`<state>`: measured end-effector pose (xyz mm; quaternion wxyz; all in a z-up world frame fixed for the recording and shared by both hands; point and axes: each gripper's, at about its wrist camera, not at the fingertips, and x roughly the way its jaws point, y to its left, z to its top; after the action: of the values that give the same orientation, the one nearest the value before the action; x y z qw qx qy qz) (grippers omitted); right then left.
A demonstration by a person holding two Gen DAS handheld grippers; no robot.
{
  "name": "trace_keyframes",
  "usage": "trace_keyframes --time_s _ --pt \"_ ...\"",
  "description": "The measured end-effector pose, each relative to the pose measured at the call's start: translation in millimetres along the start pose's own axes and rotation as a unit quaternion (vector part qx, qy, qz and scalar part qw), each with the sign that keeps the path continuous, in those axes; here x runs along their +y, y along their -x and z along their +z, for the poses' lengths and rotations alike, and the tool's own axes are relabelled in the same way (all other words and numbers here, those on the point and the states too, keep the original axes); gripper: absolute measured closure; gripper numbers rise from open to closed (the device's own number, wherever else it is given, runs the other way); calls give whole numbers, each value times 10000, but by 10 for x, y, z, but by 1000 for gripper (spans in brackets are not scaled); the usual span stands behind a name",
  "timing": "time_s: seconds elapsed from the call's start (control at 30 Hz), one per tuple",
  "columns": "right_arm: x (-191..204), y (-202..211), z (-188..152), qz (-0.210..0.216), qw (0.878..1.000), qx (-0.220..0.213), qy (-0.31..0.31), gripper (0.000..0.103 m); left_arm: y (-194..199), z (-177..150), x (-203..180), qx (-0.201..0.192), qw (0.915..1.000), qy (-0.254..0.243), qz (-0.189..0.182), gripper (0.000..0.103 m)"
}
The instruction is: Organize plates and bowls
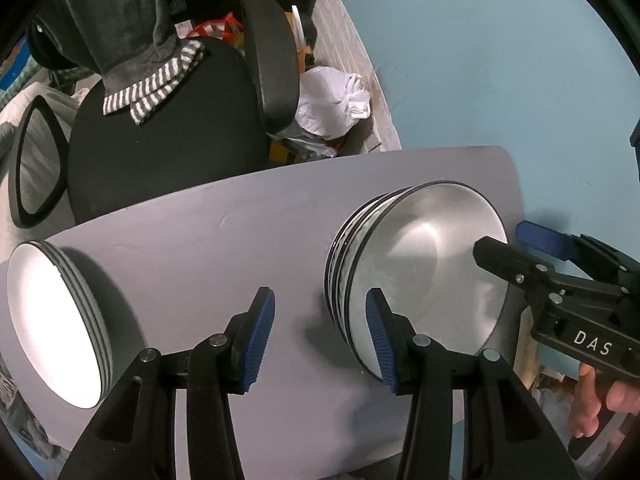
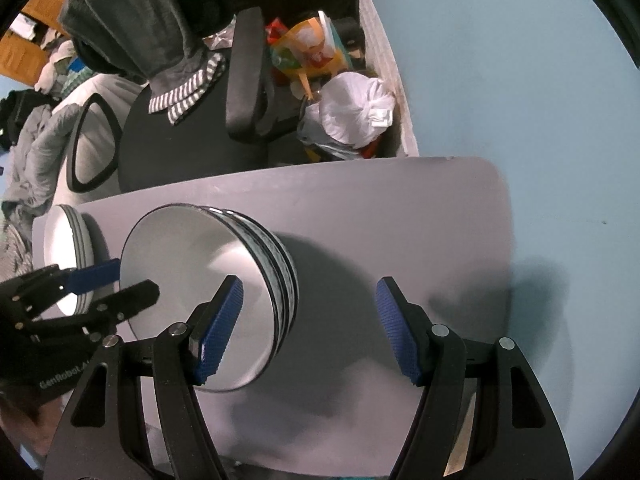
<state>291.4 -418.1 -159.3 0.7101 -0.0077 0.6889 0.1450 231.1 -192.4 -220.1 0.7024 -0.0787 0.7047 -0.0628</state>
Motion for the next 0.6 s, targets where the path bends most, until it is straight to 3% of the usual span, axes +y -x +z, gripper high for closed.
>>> trace_keyframes --time_s 0.6 --pt "-19 -298 71 291 9993 214 0 34 -300 78 128 225 9985 381 -315 51"
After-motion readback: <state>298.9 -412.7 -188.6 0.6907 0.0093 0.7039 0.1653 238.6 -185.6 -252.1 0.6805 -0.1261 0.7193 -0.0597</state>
